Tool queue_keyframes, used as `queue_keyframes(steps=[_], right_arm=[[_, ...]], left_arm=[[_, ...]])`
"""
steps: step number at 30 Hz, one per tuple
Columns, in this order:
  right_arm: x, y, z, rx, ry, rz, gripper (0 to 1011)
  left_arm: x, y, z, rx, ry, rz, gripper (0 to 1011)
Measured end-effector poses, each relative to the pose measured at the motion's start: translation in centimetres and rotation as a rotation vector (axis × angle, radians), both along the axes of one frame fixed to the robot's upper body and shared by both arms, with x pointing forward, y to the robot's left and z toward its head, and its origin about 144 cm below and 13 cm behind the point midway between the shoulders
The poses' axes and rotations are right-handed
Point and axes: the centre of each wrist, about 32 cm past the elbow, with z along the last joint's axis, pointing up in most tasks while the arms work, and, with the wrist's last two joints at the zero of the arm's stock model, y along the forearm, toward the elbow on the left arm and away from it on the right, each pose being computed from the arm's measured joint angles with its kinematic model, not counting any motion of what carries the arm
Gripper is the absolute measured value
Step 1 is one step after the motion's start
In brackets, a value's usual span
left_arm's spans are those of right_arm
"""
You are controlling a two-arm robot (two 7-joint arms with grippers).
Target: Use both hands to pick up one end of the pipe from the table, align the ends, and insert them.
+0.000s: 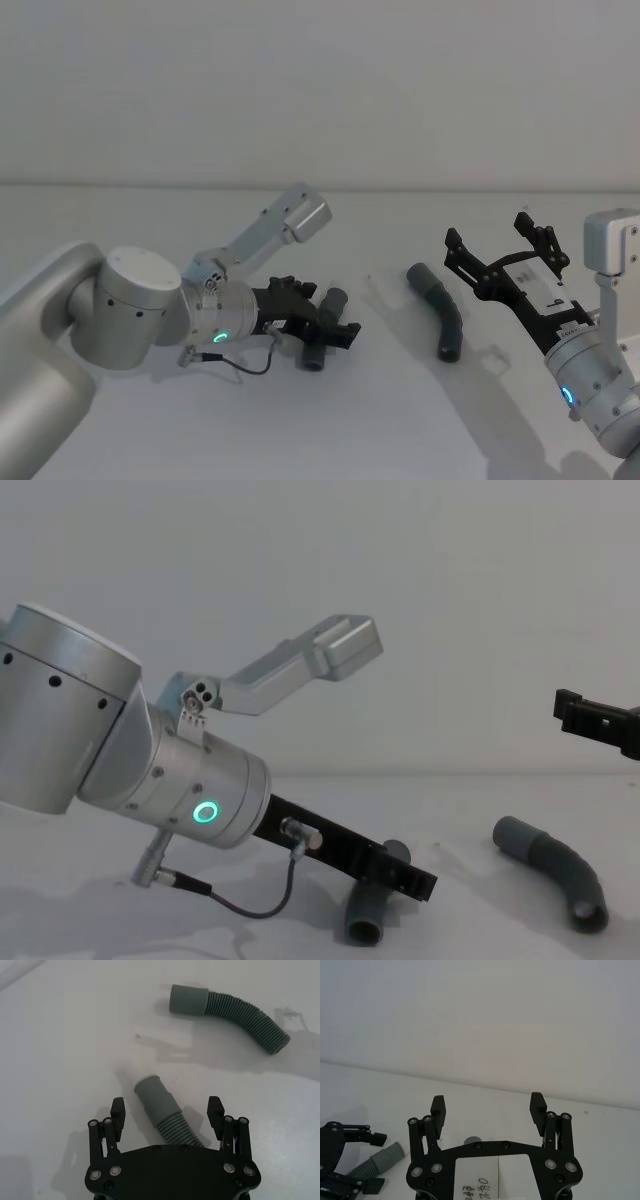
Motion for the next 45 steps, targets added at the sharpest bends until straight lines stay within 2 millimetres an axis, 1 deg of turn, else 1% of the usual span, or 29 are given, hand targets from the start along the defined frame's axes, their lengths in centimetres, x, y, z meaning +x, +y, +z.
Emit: queue_keyframes(steps=[14, 20, 24, 45], right_arm=[[0.00, 0.00, 0.00, 0.000, 0.000, 0.000, 1000], [0.00, 0.00, 0.00, 0.000, 0.000, 0.000, 1000], [0.00, 0.00, 0.00, 0.000, 0.000, 0.000, 1000], [0.04, -0.07, 0.10, -0.007, 0.008, 0.006, 1000]], left_arm=[[0.18, -0.38, -0.14, 0.023, 0.027, 0.024, 1000], [0.25, -0.45, -0.13, 0.028, 0.030, 0.032, 892], [0.29, -0.48, -0.12, 0.031, 0.032, 0.036, 790], [0.31, -0.57, -0.14, 0.035, 0.038, 0.040, 647]])
